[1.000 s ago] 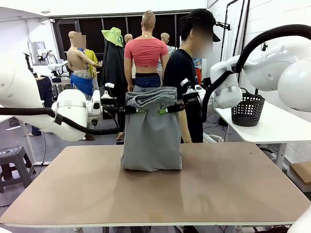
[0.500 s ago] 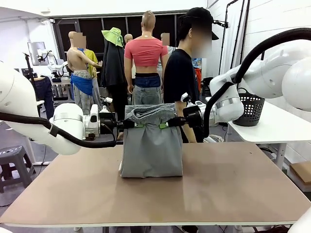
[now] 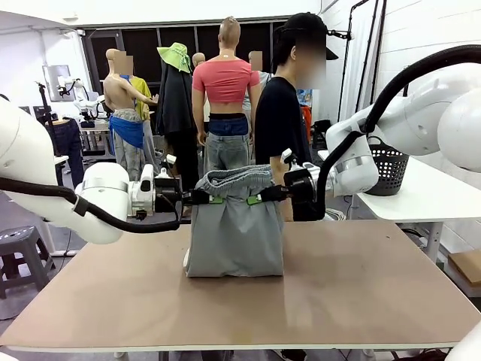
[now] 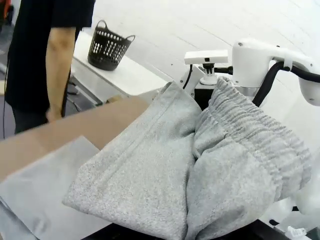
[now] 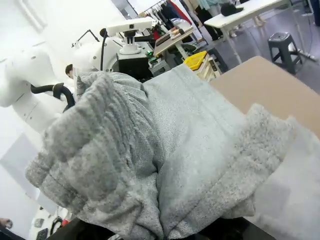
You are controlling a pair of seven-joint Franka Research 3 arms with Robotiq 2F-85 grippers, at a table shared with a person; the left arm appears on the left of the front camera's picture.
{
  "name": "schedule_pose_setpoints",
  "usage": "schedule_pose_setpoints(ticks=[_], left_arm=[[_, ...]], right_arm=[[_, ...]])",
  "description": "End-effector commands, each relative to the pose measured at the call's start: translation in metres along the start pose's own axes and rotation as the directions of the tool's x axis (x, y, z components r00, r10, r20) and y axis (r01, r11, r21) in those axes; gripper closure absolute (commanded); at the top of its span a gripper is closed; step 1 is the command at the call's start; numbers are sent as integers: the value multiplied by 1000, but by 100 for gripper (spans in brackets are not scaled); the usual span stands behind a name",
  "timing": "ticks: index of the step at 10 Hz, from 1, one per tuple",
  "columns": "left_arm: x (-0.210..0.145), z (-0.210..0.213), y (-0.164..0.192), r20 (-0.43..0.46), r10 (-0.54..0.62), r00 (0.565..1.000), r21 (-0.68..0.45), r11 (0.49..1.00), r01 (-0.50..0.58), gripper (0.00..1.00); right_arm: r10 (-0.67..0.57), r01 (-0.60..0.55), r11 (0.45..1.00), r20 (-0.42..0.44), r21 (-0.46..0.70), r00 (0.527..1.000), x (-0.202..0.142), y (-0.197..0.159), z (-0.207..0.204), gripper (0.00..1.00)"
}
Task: Fold the training pants.
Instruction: Fold the Training pants in half.
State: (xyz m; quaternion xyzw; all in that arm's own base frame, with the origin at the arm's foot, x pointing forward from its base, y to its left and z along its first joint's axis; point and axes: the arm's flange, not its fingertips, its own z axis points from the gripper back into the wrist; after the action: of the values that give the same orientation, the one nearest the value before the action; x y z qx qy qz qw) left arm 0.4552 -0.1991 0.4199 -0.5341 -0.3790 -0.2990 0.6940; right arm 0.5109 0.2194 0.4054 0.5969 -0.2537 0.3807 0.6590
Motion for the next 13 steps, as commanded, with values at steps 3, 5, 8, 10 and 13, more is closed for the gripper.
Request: schedule_pose_setpoints(ticks=[3, 5, 8, 10, 13], left_arm=[[-46, 17, -15, -14, 242, 970, 11, 970, -242, 100], [-72, 10, 4, -59, 337, 940, 38, 941, -336, 100], [-74, 0, 48, -13, 264, 964, 85, 961, -262, 100], [-61, -1, 72, 5, 265, 964, 120, 957, -263, 100], [-52, -8, 93, 0, 282, 959, 147, 949, -279, 100]], right_arm=[[-261, 261, 965, 45, 17, 964, -64, -14, 5, 100], [-345, 344, 939, 47, 22, 937, -89, -32, -3, 100], [-276, 282, 954, 68, -100, 959, -82, -55, -5, 100], [-260, 267, 952, 64, -153, 964, -66, -72, -6, 100], [-280, 289, 935, 74, -207, 957, -50, -94, -2, 100]])
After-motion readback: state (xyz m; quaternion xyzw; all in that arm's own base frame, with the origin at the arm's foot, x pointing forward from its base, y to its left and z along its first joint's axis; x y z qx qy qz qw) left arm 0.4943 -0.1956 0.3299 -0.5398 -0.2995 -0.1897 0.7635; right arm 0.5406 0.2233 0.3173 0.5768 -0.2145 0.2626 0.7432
